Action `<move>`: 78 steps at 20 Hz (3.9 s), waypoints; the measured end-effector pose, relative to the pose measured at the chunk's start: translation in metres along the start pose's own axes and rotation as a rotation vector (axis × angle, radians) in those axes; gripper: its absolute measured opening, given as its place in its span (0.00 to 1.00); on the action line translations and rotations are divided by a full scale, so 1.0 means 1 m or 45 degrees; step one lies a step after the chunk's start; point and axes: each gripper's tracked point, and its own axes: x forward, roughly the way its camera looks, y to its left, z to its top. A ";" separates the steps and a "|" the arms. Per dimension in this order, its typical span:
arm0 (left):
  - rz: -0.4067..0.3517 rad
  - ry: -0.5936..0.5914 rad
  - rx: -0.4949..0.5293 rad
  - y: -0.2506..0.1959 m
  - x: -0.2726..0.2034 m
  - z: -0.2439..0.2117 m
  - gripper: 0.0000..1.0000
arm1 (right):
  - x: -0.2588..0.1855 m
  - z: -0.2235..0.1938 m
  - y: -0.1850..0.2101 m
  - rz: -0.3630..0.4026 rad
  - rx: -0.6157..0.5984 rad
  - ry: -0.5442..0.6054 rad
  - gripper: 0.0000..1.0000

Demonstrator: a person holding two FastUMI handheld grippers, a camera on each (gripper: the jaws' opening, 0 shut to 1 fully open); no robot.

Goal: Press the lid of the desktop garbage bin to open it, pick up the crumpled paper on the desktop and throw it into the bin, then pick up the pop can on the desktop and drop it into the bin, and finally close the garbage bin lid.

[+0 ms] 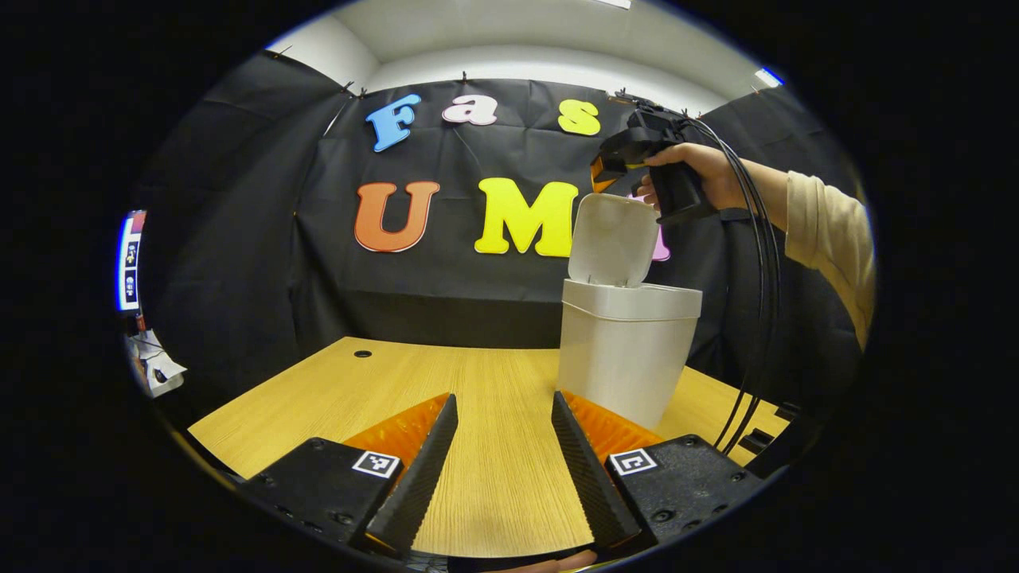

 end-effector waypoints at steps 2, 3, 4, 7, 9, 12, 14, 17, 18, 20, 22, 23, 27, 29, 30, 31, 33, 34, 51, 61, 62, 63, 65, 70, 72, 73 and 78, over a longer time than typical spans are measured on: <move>-0.010 -0.002 -0.005 -0.002 0.000 0.000 0.80 | -0.005 -0.010 -0.004 -0.020 -0.009 0.048 0.94; -0.021 -0.001 -0.010 -0.005 0.001 -0.002 0.81 | -0.007 -0.019 -0.005 -0.026 0.003 0.093 0.94; -0.027 0.001 -0.008 -0.007 0.001 -0.001 0.81 | -0.009 -0.031 -0.001 -0.010 0.017 0.154 0.93; -0.043 0.022 0.009 -0.015 0.004 -0.008 0.81 | -0.017 -0.067 -0.003 -0.027 0.006 0.320 0.95; -0.056 0.023 0.030 -0.019 0.005 -0.010 0.81 | -0.025 -0.085 -0.002 -0.011 -0.017 0.388 0.96; -0.061 0.042 0.015 -0.018 0.010 -0.017 0.80 | -0.037 -0.125 -0.002 -0.005 -0.024 0.563 0.96; -0.051 0.072 0.010 -0.015 0.012 -0.023 0.81 | -0.041 -0.140 0.000 0.002 -0.037 0.618 0.96; -0.032 0.059 0.030 -0.010 0.011 -0.019 0.81 | -0.047 -0.152 -0.003 0.031 -0.057 0.651 0.96; -0.036 0.058 0.027 -0.011 0.014 -0.021 0.81 | -0.050 -0.154 -0.004 0.039 -0.046 0.658 0.99; -0.048 0.075 0.024 -0.014 0.015 -0.026 0.80 | -0.052 -0.161 -0.004 0.047 -0.005 0.692 0.97; -0.059 0.092 0.022 -0.018 0.016 -0.029 0.81 | -0.055 -0.173 -0.008 0.055 0.035 0.721 0.97; -0.059 0.096 0.029 -0.020 0.015 -0.030 0.81 | -0.059 -0.179 -0.009 0.057 0.051 0.734 0.97; -0.066 0.112 0.075 -0.027 0.020 -0.035 0.80 | -0.068 -0.178 -0.010 0.057 0.053 0.649 0.98; -0.114 0.126 0.073 -0.040 0.019 -0.039 0.81 | -0.074 -0.181 -0.012 0.044 0.059 0.631 0.98; -0.124 0.122 0.073 -0.043 0.017 -0.038 0.81 | -0.077 -0.181 -0.014 0.031 0.069 0.624 0.98; -0.118 0.119 0.078 -0.044 0.016 -0.037 0.81 | -0.079 -0.181 -0.015 0.018 0.078 0.608 0.98; -0.114 0.101 0.091 -0.044 0.014 -0.035 0.81 | -0.080 -0.181 -0.013 0.002 0.076 0.565 0.98; -0.122 0.096 0.094 -0.047 0.016 -0.034 0.81 | -0.082 -0.182 -0.013 -0.001 0.077 0.545 0.98; -0.145 0.093 -0.064 -0.033 0.021 -0.030 0.81 | -0.095 -0.195 -0.014 0.135 0.087 0.271 1.00; -0.147 0.072 -0.011 -0.041 0.020 -0.029 0.80 | -0.089 -0.192 -0.012 0.145 0.130 0.018 0.97; -0.141 0.065 -0.007 -0.040 0.021 -0.028 0.80 | -0.092 -0.192 -0.010 0.162 0.141 -0.040 0.98; -0.143 0.063 -0.008 -0.041 0.022 -0.028 0.80 | -0.092 -0.191 -0.010 0.170 0.165 -0.122 0.98; -0.127 0.052 -0.002 -0.041 0.025 -0.029 0.80 | -0.094 -0.192 -0.013 0.158 0.167 -0.232 0.98; -0.020 -0.012 0.066 -0.037 0.041 -0.026 0.80 | -0.104 -0.196 -0.018 0.073 0.168 -0.258 0.98; 0.044 0.003 0.038 -0.033 0.046 -0.032 0.80 | -0.116 -0.200 -0.013 0.112 0.144 -0.276 0.98; 0.092 0.008 0.032 -0.028 0.045 -0.034 0.81 | -0.125 -0.204 -0.015 0.129 0.138 -0.280 0.98; 0.178 -0.076 -0.025 -0.034 0.033 -0.019 0.80 | -0.171 -0.251 -0.033 0.159 0.140 -0.205 0.98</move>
